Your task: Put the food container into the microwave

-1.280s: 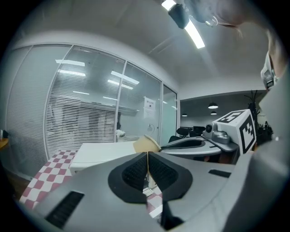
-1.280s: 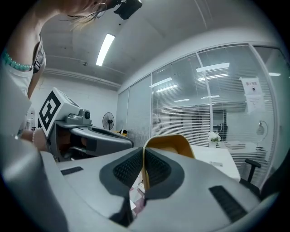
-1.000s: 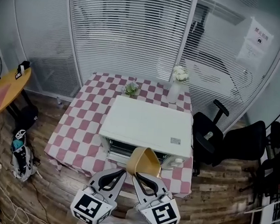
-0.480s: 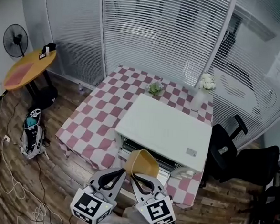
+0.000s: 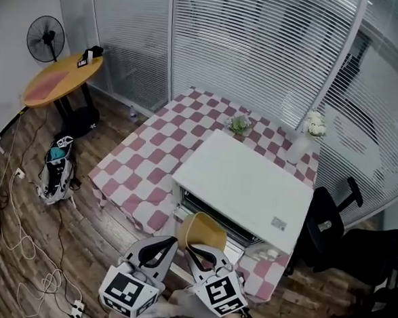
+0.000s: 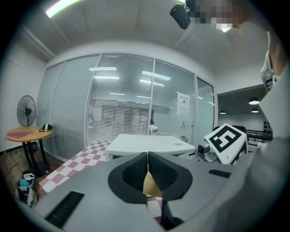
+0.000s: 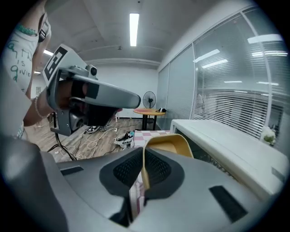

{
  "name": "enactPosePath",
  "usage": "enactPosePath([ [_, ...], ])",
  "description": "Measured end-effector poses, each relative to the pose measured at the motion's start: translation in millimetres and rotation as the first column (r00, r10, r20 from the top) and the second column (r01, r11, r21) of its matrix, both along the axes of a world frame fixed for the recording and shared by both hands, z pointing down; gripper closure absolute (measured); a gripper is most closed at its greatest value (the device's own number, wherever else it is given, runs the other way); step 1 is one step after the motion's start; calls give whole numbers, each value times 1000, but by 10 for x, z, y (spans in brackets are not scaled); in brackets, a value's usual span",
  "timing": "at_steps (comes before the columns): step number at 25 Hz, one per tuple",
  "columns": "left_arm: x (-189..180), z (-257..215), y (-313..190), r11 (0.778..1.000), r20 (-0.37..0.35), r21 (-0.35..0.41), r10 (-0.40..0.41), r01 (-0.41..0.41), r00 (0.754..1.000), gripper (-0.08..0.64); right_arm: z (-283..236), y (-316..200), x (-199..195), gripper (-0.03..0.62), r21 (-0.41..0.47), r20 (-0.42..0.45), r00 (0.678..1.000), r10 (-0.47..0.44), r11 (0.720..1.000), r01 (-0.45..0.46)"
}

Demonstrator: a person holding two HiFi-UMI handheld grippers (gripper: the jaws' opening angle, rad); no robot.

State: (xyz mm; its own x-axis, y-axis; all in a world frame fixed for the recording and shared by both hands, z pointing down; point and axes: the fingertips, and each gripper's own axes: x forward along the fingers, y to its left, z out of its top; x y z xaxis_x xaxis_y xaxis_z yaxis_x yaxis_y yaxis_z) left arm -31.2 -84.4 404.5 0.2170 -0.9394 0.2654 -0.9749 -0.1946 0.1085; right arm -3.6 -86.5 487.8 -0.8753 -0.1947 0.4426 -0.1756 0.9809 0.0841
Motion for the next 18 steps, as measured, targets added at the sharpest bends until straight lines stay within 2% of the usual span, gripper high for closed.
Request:
enactPosePath([
  [4,71,27,-26,1000,-2,-5,-5,5,1000,543,108,-112,109,586,8,-42,999,8,1000,-7],
  [8,116,47,-109,1000,-6,-13,23,-23,1000,543,196,-194,166,586,1,-74,997,33,999,-33],
  [13,142,71,-335,994,-2,-6,106,-107,994,543,335,-305,190,586,14,-120,990,80,997,-79],
  [18,105,27,-578,977,-2,-3,213,-213,977,543,455,-462,167,585,51,-185,973,136,990,-128],
])
